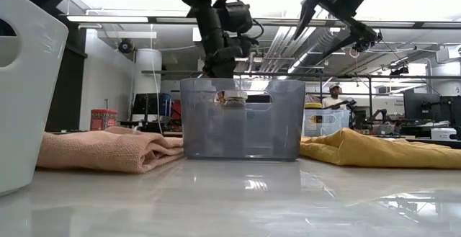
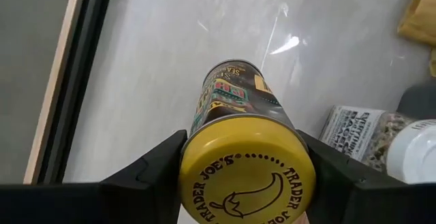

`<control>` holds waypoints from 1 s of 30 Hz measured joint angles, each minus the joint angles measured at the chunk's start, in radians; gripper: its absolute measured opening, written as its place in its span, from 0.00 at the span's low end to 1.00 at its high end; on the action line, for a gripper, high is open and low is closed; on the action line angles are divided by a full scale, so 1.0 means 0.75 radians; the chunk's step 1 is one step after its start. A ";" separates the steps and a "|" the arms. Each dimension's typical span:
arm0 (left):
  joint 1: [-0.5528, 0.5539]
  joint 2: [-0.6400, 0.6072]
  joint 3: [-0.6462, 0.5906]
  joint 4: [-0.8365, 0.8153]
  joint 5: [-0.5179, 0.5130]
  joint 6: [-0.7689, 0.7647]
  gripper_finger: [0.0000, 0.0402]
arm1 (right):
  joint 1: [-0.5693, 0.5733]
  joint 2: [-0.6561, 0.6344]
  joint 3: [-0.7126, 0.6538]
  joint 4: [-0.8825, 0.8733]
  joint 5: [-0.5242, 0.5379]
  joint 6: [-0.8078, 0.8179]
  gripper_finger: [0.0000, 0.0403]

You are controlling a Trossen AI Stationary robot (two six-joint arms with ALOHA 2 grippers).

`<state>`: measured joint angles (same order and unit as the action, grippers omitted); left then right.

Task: Sort spices by type
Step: Put the yellow seasoning bottle into the transparent bin

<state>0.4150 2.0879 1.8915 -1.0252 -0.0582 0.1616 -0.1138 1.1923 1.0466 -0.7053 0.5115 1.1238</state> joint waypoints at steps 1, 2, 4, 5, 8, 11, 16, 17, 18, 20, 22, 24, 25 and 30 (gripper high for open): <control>-0.001 0.000 0.000 0.013 0.002 0.000 0.52 | -0.013 0.000 0.000 0.000 -0.008 -0.014 0.88; -0.004 -0.001 0.001 0.030 0.002 0.000 0.53 | -0.025 -0.001 0.000 0.004 -0.009 -0.031 0.88; -0.005 -0.001 0.001 0.058 0.001 0.000 0.55 | -0.044 -0.004 0.000 0.017 -0.006 -0.052 0.88; -0.005 -0.001 0.001 0.061 0.001 0.000 0.56 | -0.055 -0.005 0.000 0.022 -0.006 -0.073 0.88; -0.006 0.009 0.003 0.069 -0.002 -0.025 0.58 | -0.085 -0.010 0.000 0.043 -0.023 -0.125 0.88; -0.006 0.038 0.003 0.055 -0.002 -0.054 0.59 | -0.104 -0.009 0.000 0.041 -0.054 -0.159 0.88; -0.010 0.091 0.002 -0.001 0.004 -0.077 0.59 | -0.114 -0.009 0.000 0.042 -0.067 -0.207 0.88; -0.012 0.095 0.002 -0.009 0.003 -0.085 0.59 | -0.113 -0.009 0.000 0.042 -0.068 -0.213 0.88; -0.013 0.097 0.002 -0.008 0.003 -0.095 0.59 | -0.113 -0.009 0.000 0.041 -0.069 -0.215 0.88; -0.013 0.097 0.002 0.005 0.004 -0.100 0.59 | -0.113 -0.009 0.000 0.041 -0.070 -0.218 0.88; -0.013 0.096 0.002 0.006 0.004 -0.092 0.59 | -0.113 -0.009 0.000 0.040 -0.069 -0.219 0.88; -0.013 0.096 0.002 0.006 0.004 -0.070 0.59 | -0.113 -0.009 0.000 0.040 -0.069 -0.228 0.88; -0.013 0.096 0.002 0.006 0.004 -0.080 0.59 | -0.113 -0.009 0.000 0.040 -0.069 -0.237 0.88; -0.013 0.096 0.001 -0.044 0.003 -0.112 0.59 | -0.113 -0.009 0.000 0.040 -0.071 -0.251 0.88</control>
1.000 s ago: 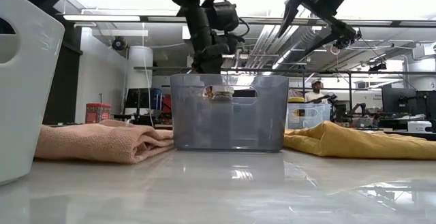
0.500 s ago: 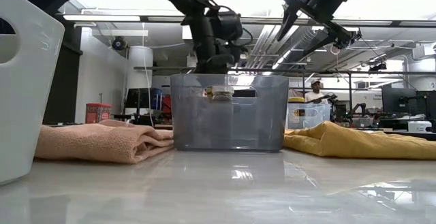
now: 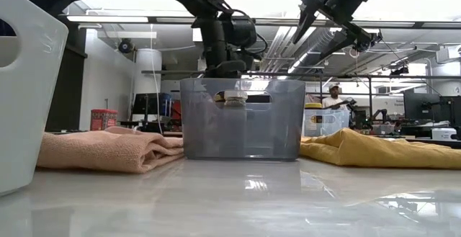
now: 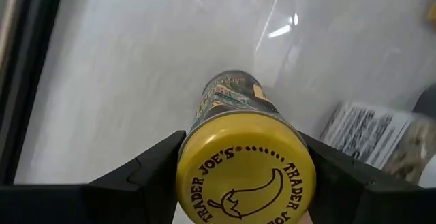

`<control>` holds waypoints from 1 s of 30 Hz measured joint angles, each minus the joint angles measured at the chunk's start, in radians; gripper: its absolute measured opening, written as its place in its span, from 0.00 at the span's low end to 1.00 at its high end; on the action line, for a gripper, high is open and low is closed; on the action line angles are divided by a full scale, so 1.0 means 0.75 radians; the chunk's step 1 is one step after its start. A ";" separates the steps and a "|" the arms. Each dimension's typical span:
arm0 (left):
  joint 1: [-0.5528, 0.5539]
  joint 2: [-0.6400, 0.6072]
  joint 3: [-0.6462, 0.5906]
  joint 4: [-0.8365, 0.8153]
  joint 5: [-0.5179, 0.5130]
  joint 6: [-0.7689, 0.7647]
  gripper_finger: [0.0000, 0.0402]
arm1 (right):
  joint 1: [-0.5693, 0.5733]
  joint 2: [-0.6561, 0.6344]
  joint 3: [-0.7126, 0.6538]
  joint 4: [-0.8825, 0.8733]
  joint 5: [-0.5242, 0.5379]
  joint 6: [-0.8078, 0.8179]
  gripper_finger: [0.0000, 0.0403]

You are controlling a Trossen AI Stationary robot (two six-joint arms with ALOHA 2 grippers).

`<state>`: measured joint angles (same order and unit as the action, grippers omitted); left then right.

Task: Sort spices by type
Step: Put the yellow seasoning bottle into the transparent bin

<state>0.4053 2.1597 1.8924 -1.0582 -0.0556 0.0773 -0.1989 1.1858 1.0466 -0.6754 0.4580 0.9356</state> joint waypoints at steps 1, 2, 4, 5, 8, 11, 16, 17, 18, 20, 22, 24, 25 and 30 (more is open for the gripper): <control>0.000 0.000 0.000 0.002 0.000 0.019 0.59 | 0.000 0.000 0.000 0.000 0.000 -0.003 0.88; 0.000 0.000 0.000 0.012 0.000 0.038 0.60 | 0.000 0.000 0.000 0.000 0.000 -0.003 0.88; 0.000 0.000 0.000 0.019 0.000 0.052 0.60 | 0.000 0.000 0.000 0.000 -0.001 -0.003 0.88; 0.000 0.000 0.000 0.015 0.001 0.051 0.60 | 0.000 -0.001 0.000 0.000 -0.001 -0.003 0.88; 0.002 0.000 0.000 0.017 0.033 0.045 0.62 | 0.000 -0.001 0.000 0.000 -0.002 -0.003 0.88; 0.001 -0.001 0.000 0.023 0.048 0.028 0.69 | 0.000 -0.001 0.000 0.001 -0.004 -0.005 0.88; 0.002 -0.001 0.021 0.019 0.069 0.028 0.82 | 0.000 -0.001 0.000 0.012 -0.004 -0.034 0.88; 0.004 -0.001 0.043 -0.004 0.069 0.040 0.84 | 0.000 -0.001 0.000 0.016 -0.004 -0.038 0.88; 0.008 -0.001 0.069 -0.028 0.069 0.056 0.86 | 0.000 -0.001 0.000 0.025 -0.004 -0.048 0.88; 0.015 -0.003 0.136 -0.097 0.070 0.104 0.87 | 0.000 -0.001 0.000 0.056 -0.006 -0.078 0.88; 0.031 -0.019 0.191 -0.184 0.073 0.153 0.87 | -0.001 -0.001 0.000 0.108 -0.018 -0.113 0.88; 0.054 -0.064 0.211 -0.227 0.096 0.193 0.87 | -0.012 -0.001 0.000 0.187 -0.075 -0.167 0.88; 0.068 -0.093 0.211 -0.245 0.135 0.212 0.87 | -0.018 0.004 0.000 0.233 -0.119 -0.203 0.88; 0.158 -0.273 0.102 -0.201 0.508 0.287 0.87 | -0.034 0.083 0.000 0.424 -0.253 -0.397 0.87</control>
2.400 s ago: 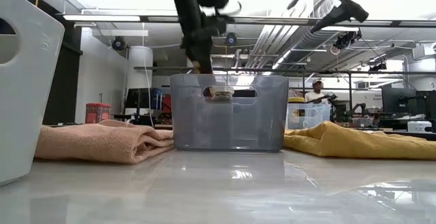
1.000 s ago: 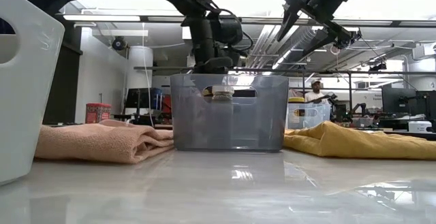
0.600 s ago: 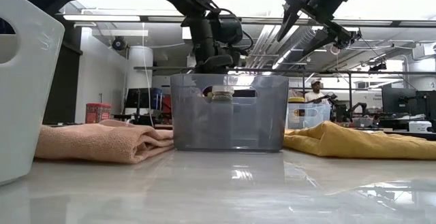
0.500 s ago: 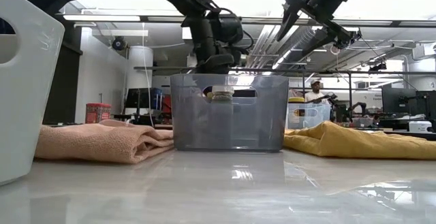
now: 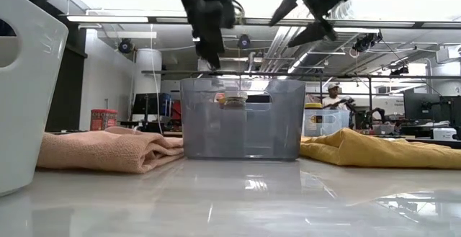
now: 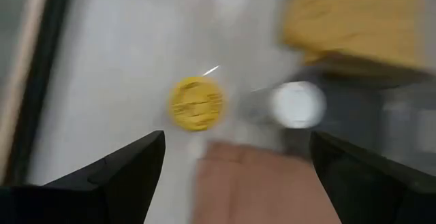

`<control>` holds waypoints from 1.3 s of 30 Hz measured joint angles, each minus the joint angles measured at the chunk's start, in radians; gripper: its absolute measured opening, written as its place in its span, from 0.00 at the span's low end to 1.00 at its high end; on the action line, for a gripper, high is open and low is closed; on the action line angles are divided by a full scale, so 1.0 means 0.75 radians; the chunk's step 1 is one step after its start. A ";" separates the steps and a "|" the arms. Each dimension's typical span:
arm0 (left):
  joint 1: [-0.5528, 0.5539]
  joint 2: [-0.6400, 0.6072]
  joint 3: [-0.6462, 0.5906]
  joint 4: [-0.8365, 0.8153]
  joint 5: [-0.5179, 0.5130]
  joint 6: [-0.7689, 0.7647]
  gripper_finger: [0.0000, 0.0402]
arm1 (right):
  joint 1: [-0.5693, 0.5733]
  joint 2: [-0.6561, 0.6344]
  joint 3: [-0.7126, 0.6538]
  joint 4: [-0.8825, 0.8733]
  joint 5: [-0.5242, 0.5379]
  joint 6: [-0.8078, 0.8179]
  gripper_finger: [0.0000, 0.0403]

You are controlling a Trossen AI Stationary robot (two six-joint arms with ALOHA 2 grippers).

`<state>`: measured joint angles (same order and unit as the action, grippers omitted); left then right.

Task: Sort spices by type
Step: Put the yellow seasoning bottle into the transparent bin

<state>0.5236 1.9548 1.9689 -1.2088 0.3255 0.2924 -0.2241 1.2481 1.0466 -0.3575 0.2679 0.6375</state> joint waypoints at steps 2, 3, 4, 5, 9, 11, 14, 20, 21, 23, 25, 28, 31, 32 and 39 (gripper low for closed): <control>0.028 -0.093 -0.096 0.060 0.152 0.019 0.87 | -0.010 0.056 0.000 0.058 -0.027 -0.018 0.85; 0.041 -0.142 -0.152 0.094 0.211 0.021 0.87 | -0.018 0.086 0.000 0.088 -0.053 -0.022 0.83; 0.048 -0.198 -0.217 0.135 0.257 0.019 0.87 | -0.025 0.118 0.000 0.123 -0.076 -0.023 0.82; 0.053 -0.253 -0.284 0.180 0.289 0.010 0.87 | -0.034 0.150 0.008 0.144 -0.106 -0.026 0.80; 0.049 -0.491 -0.602 0.392 0.302 -0.053 0.87 | -0.052 0.303 0.129 0.159 -0.191 -0.143 0.76; 0.042 -0.611 -0.765 0.524 0.298 -0.143 0.87 | -0.060 0.380 0.212 0.163 -0.225 -0.212 0.75; 0.040 -0.764 -0.967 0.701 0.298 -0.330 0.87 | -0.062 0.491 0.328 0.129 -0.229 -0.352 0.75; 0.040 -0.944 -1.172 0.766 0.292 -0.584 0.87 | -0.062 0.643 0.530 0.025 -0.229 -0.525 0.75; 0.040 -0.962 -1.191 0.767 0.292 -0.616 0.87 | -0.062 0.662 0.558 0.004 -0.229 -0.540 0.75; 0.040 -0.985 -1.218 0.744 0.292 -0.660 0.87 | -0.062 0.684 0.599 -0.028 -0.229 -0.562 0.75; 0.040 -0.992 -1.228 0.707 0.288 -0.664 0.87 | -0.062 0.696 0.620 -0.030 -0.229 -0.612 0.75; 0.040 -0.991 -1.236 0.586 0.269 -0.668 0.87 | -0.062 0.698 0.628 -0.021 -0.228 -0.678 0.75; 0.019 -0.992 -1.239 0.447 0.194 -0.634 0.87 | -0.062 0.698 0.628 -0.009 -0.228 -0.681 0.75; 0.007 -0.995 -1.253 0.436 0.167 -0.623 0.87 | -0.062 0.698 0.628 -0.013 -0.228 -0.672 0.75; -0.098 -1.123 -1.547 0.724 0.141 -0.753 0.87 | -0.055 0.699 0.629 -0.098 -0.083 -0.756 0.75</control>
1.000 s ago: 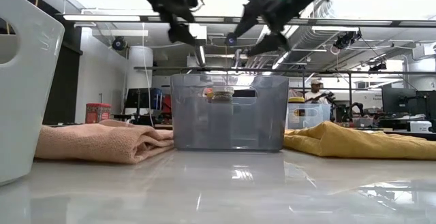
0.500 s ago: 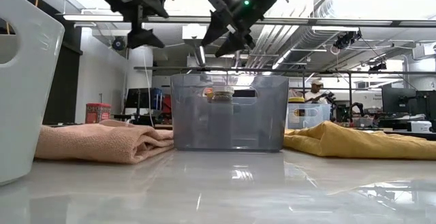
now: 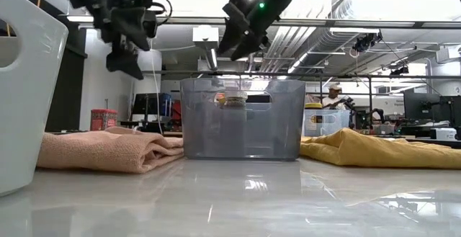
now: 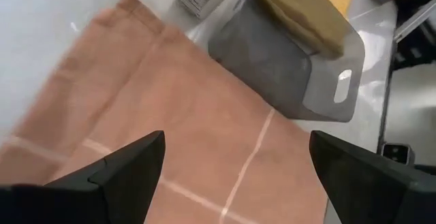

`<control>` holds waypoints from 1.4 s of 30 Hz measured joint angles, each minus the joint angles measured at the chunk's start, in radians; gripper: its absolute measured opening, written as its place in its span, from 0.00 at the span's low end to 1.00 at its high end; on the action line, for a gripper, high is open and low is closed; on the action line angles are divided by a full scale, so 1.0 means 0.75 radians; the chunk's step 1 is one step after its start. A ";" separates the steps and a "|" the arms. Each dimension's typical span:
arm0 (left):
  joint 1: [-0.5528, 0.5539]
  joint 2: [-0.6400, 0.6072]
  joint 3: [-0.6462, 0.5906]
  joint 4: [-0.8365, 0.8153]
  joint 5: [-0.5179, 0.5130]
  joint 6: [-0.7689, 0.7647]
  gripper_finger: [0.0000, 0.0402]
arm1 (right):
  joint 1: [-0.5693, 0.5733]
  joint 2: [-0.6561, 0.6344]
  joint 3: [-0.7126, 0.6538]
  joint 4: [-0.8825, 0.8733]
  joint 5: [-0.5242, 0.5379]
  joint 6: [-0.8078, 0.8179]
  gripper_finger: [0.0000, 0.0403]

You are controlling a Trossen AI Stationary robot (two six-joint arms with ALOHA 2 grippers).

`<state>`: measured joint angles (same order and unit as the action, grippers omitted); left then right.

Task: Sort spices by type
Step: Put the yellow seasoning bottle into the transparent bin

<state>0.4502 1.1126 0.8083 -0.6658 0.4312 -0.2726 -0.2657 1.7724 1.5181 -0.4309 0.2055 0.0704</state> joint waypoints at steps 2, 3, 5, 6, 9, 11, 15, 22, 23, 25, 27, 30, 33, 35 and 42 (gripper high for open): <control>-0.023 -0.048 -0.086 0.145 -0.007 -0.067 0.87 | -0.007 0.007 0.000 0.003 0.035 0.001 0.75; -0.031 -0.072 -0.118 0.205 -0.030 -0.092 0.87 | -0.017 0.011 0.000 0.004 0.035 0.025 0.75; -0.039 -0.115 -0.166 0.298 -0.119 -0.144 0.87 | -0.052 0.030 0.000 0.006 0.009 0.145 0.75; -0.040 -0.131 -0.174 0.327 -0.169 -0.156 0.87 | -0.077 0.047 0.001 -0.001 -0.035 0.236 0.75; -0.040 -0.170 -0.177 0.404 -0.283 -0.158 0.87 | -0.154 0.099 -0.001 -0.022 -0.171 0.482 0.75; -0.034 -0.184 -0.177 0.451 -0.308 -0.158 0.87 | -0.185 0.112 -0.002 -0.007 -0.205 0.556 0.75; -0.032 -0.191 -0.176 0.527 -0.309 -0.158 0.87 | -0.167 0.110 0.002 0.008 -0.165 0.569 0.75; -0.031 -0.191 -0.176 0.544 -0.309 -0.147 0.87 | -0.096 0.206 0.000 0.033 -0.082 0.626 0.75; -0.029 -0.191 -0.176 0.545 -0.310 -0.147 0.87 | -0.086 0.225 0.000 0.040 -0.060 0.629 0.75; -0.025 -0.191 -0.176 0.544 -0.308 -0.153 0.87 | -0.063 0.249 -0.001 0.033 0.006 0.638 0.75; -0.025 -0.191 -0.176 0.540 -0.307 -0.180 0.87 | -0.048 0.260 -0.001 0.025 0.073 0.653 0.75; -0.025 -0.194 -0.176 0.536 -0.306 -0.194 0.87 | -0.031 0.278 -0.001 0.009 0.138 0.643 0.75; -0.025 -0.199 -0.176 0.536 -0.305 -0.216 0.87 | -0.026 0.295 -0.001 0.015 0.118 0.631 0.75; -0.025 -0.198 -0.176 0.536 -0.304 -0.225 0.87 | -0.021 0.311 0.000 0.023 0.090 0.629 0.75; -0.025 -0.198 -0.176 0.537 -0.305 -0.228 0.87 | -0.017 0.357 -0.001 0.041 0.075 0.627 0.75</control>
<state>0.4313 0.9638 0.6764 -0.2632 0.2028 -0.4438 -0.2782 2.0403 1.5177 -0.4003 0.2621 0.5404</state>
